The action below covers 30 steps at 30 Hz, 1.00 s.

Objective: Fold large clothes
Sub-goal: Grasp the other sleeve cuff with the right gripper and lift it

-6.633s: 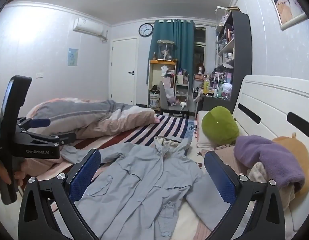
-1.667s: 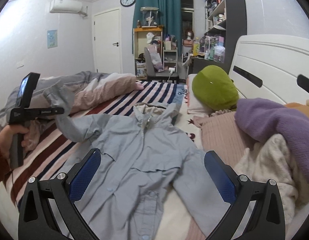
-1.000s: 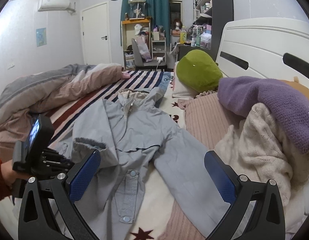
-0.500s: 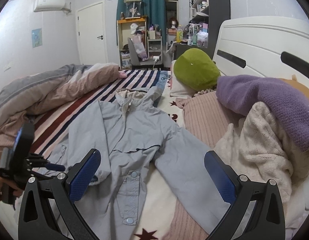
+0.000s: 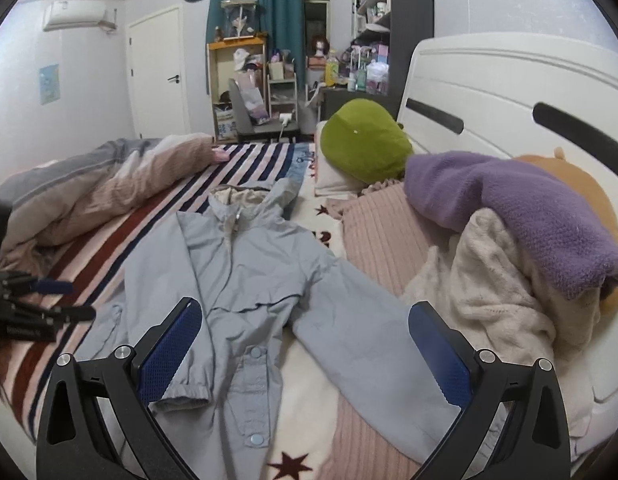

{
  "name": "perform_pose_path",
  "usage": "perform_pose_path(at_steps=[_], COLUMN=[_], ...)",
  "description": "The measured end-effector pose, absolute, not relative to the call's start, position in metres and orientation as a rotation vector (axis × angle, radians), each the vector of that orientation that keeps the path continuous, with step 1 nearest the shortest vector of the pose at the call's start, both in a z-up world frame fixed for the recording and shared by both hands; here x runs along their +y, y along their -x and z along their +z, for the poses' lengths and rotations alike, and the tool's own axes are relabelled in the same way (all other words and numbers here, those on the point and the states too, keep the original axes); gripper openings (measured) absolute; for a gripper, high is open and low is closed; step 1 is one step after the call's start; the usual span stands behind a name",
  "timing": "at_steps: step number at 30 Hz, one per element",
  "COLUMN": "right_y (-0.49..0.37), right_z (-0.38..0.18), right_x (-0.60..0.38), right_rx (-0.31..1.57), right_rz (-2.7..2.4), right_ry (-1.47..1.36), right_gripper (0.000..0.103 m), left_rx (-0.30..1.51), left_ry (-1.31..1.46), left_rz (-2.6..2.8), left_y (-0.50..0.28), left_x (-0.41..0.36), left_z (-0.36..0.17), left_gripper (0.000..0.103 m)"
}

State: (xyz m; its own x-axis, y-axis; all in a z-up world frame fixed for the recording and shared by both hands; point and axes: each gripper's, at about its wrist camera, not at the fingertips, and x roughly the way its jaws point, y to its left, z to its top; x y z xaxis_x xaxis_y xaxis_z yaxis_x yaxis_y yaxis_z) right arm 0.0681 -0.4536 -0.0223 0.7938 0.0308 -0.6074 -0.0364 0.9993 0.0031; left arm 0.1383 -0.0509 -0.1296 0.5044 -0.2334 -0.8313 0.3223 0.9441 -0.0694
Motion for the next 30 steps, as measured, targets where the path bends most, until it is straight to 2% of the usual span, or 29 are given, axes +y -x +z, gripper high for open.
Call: perform_pose_path(at_steps=[5,13,18,20,30], right_y=[-0.060,-0.042,-0.029,-0.025,-0.009], right_z=[-0.026,-0.050,-0.073,-0.085,-0.127], right_x=[-0.468,-0.523,-0.558,-0.571,-0.624], right_rx=[0.697,0.804,0.862,0.894,1.004], right_rz=[0.005,-0.162,-0.232,-0.251,-0.371], right_ry=[0.018,-0.021,-0.068,-0.078,-0.153], right_gripper=[0.103,0.103,0.101,0.091,0.092], left_rx=[0.965,0.948,0.955,0.960,0.944], left_ry=[-0.104,-0.091,-0.075,-0.077,-0.078], left_rz=[-0.319,-0.288,-0.278,-0.278,-0.264], left_y=[-0.139,-0.132,-0.127,-0.125,-0.121], left_x=[-0.058,-0.078,-0.088,-0.092,-0.099], left_z=[-0.113,-0.104,-0.104,-0.104,-0.103], left_gripper=[0.081,0.086,0.087,0.087,0.087])
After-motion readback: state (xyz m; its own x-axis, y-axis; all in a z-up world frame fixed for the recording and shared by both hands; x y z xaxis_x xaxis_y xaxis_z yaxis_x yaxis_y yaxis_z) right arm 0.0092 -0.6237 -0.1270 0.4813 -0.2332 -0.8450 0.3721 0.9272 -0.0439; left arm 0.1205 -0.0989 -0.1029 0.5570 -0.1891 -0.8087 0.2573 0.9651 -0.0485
